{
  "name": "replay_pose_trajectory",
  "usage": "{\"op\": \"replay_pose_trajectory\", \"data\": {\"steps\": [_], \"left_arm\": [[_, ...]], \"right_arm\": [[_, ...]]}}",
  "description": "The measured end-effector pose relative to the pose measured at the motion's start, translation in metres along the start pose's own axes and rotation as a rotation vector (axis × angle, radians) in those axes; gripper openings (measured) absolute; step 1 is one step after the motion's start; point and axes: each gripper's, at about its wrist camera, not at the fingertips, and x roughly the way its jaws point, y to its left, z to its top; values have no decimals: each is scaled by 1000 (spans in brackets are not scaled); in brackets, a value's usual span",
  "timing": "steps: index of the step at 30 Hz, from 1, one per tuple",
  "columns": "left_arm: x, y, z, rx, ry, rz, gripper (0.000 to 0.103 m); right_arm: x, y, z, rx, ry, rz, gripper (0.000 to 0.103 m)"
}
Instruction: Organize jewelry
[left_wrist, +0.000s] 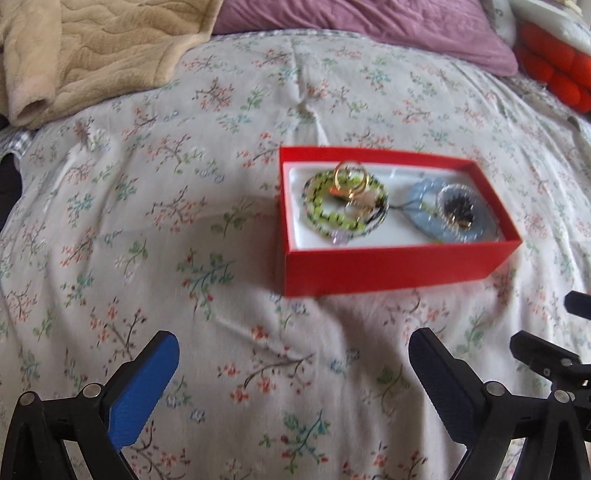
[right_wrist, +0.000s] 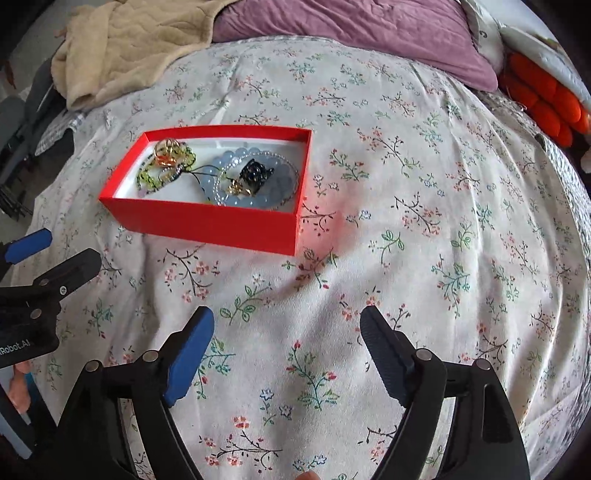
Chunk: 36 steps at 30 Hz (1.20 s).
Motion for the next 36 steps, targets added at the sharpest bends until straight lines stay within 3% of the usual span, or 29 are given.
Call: {"op": "replay_pose_trajectory", "data": {"steps": [3, 19, 36], "left_arm": [[1, 2, -9, -5, 22, 12, 102], [9, 1, -18, 21, 71, 46, 102], [10, -2, -18, 35, 78, 39, 102]], "right_arm": [[2, 6, -7, -21, 11, -44, 86], [0, 21, -7, -8, -16, -92, 87], [6, 17, -9, 8, 5, -93, 87]]}}
